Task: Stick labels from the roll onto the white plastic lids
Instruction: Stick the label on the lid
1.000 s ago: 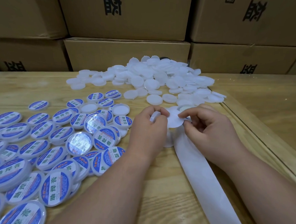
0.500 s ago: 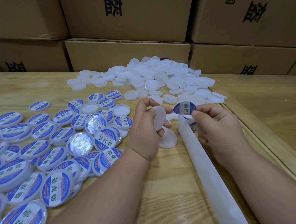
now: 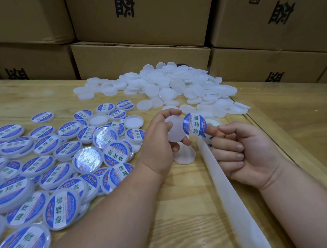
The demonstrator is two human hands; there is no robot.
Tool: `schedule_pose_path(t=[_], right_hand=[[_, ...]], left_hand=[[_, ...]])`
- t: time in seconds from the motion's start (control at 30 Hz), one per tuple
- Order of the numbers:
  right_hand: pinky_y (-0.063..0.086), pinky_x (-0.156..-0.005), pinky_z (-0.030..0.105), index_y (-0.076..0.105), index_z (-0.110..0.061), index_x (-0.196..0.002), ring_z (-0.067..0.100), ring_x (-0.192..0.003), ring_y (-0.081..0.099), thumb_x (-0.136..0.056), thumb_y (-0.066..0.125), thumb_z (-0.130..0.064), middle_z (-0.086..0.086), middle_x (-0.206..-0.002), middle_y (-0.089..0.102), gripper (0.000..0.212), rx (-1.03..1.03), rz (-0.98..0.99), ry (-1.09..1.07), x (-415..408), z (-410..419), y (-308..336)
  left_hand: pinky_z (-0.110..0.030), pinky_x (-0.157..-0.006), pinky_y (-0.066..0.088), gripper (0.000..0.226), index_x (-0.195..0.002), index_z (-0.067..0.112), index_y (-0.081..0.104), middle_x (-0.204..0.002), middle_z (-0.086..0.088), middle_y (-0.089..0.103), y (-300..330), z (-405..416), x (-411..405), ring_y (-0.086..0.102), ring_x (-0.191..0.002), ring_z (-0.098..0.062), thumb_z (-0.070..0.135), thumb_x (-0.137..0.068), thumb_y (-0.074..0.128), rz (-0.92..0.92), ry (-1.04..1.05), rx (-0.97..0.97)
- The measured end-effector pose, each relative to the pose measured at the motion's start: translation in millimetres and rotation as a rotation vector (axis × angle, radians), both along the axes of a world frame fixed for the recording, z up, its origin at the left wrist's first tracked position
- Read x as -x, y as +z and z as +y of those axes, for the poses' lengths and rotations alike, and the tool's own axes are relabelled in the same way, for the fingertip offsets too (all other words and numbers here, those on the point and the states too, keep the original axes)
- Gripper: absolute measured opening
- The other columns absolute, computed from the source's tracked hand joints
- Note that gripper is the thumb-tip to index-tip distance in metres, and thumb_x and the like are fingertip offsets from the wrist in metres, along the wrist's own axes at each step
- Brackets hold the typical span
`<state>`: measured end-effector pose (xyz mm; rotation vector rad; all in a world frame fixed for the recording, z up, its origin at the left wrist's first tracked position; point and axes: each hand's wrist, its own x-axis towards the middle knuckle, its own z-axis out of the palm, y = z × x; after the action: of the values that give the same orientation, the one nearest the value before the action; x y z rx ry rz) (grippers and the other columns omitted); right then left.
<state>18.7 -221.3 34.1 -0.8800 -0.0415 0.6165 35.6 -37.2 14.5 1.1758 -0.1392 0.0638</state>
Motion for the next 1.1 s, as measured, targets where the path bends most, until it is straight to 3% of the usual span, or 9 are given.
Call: schedule_pose_path(t=[0.17,0.27,0.37,0.6,0.8,1.0,1.1], right_hand=[[0.018,-0.032,0.014,0.073,-0.008,-0.106,0.005,-0.04,0.016,-0.057,0.086,-0.019,-0.008,-0.042,0.03,0.052,0.054,0.01,0.04,2.1,1.4,0.9],[0.017,-0.032,0.015,0.078,-0.01,-0.101,0.006,-0.041,0.014,-0.063,0.078,-0.022,-0.009,-0.042,0.029,0.04,0.096,0.017,0.049,2.8,3.7,1.9],[0.016,-0.033,0.015,0.076,-0.008,-0.11,0.006,-0.042,0.014,-0.063,0.077,-0.022,-0.009,-0.043,0.028,0.05,0.093,0.034,0.045,2.7,4.3,1.6],[0.012,-0.035,0.016,0.079,-0.009,-0.107,0.007,-0.042,0.012,-0.071,0.064,-0.026,-0.009,-0.042,0.026,0.043,0.135,0.039,0.039,2.2,4.8,3.4],[0.013,-0.034,0.016,0.077,-0.008,-0.114,0.006,-0.042,0.012,-0.066,0.073,-0.027,-0.01,-0.044,0.023,0.051,0.112,0.043,0.066,2.9,5.9,2.6],[0.014,-0.035,0.016,0.075,-0.005,-0.115,0.006,-0.041,0.013,-0.052,0.089,-0.024,-0.009,-0.043,0.027,0.067,0.073,0.053,0.062,3.3,4.3,2.8],[0.014,-0.035,0.015,0.074,-0.005,-0.118,0.007,-0.041,0.013,-0.058,0.085,-0.025,-0.009,-0.043,0.027,0.064,0.067,0.052,0.059,3.3,4.0,3.1]], left_hand=[[-0.034,-0.053,0.028,0.038,-0.094,0.028,0.068,-0.102,-0.021,0.074,-0.8,-0.9,0.3,0.063,-0.059,-0.029,0.018,-0.07,0.041,-0.003,-0.032,-0.057],[-0.034,-0.052,0.027,0.038,-0.097,0.025,0.066,-0.098,-0.014,0.078,0.0,-0.7,0.4,0.062,-0.06,-0.028,0.015,-0.069,0.042,0.004,-0.056,-0.065],[-0.032,-0.051,0.027,0.037,-0.097,0.024,0.065,-0.096,-0.013,0.078,1.5,-0.8,0.8,0.06,-0.059,-0.027,0.014,-0.069,0.043,0.011,-0.075,-0.072],[-0.029,-0.048,0.03,0.029,-0.093,0.027,0.066,-0.095,-0.013,0.078,2.1,-0.7,4.3,0.061,-0.056,-0.024,0.019,-0.077,0.042,-0.015,-0.099,-0.075],[-0.02,-0.044,0.036,0.028,-0.084,0.036,0.069,-0.095,-0.012,0.078,4.0,-1.2,7.0,0.062,-0.056,-0.022,0.024,-0.082,0.045,-0.033,-0.105,-0.082],[-0.019,-0.043,0.037,0.024,-0.091,0.029,0.068,-0.094,-0.012,0.078,1.6,-1.1,5.6,0.062,-0.053,-0.021,0.022,-0.083,0.045,-0.037,-0.105,-0.063],[-0.021,-0.044,0.035,0.025,-0.092,0.028,0.067,-0.095,-0.012,0.078,0.8,-1.2,5.2,0.061,-0.053,-0.021,0.022,-0.083,0.045,-0.042,-0.106,-0.077]])
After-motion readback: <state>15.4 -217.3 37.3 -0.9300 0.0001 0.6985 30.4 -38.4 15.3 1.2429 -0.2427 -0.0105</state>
